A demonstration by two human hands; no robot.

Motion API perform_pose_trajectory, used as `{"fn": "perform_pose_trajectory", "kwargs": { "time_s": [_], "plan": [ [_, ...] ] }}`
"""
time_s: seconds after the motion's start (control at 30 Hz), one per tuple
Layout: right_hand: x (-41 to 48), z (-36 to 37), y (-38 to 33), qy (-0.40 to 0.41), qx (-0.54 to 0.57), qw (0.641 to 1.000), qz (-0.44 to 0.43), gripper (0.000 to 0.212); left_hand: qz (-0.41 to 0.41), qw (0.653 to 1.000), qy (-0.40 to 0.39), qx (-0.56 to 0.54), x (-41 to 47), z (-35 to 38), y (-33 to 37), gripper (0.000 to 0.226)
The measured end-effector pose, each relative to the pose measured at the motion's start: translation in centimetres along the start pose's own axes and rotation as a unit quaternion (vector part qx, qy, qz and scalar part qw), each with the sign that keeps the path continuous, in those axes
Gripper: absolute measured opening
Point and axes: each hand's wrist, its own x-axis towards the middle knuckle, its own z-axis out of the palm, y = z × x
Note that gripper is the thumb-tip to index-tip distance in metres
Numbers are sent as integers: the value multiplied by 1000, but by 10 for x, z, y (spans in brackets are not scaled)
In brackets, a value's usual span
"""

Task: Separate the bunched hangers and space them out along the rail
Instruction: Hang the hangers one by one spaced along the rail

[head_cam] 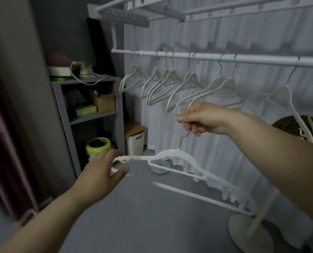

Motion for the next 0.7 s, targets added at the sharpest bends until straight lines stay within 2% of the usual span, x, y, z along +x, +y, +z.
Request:
{"fn": "perform_pose_trajectory", "kwargs": {
  "time_s": [0.07,0.2,0.27,0.37,0.43,0.47,0.53,0.57,0.7],
  "plan": [
    [-6,20,-9,10,74,997,9,25,-33,997,-38,-65,-12,-3,9,33],
    [-16,58,-27,21,201,979,-7,23,-79,972,-135,-173,-28,-2,31,45],
    [-22,73,-34,19,264,964,-15,20,-99,964,-164,-186,-32,2,40,57],
    [-28,87,-40,12,300,954,-22,17,-110,973,-150,-138,-32,5,50,71],
    [-29,90,-41,14,302,953,-26,19,-84,986,-130,-61,-30,9,51,64],
    [-29,90,-41,16,300,953,-29,21,-69,989,-124,-36,-29,11,51,52],
    [-29,85,-41,22,284,958,-35,21,-65,990,-123,-34,-26,10,49,26],
    [-28,82,-40,26,276,960,-36,20,-69,988,-130,-43,-24,8,49,22],
    [-26,68,-34,38,241,970,-21,15,-62,978,-191,-51,-13,3,51,25]
  ]
}}
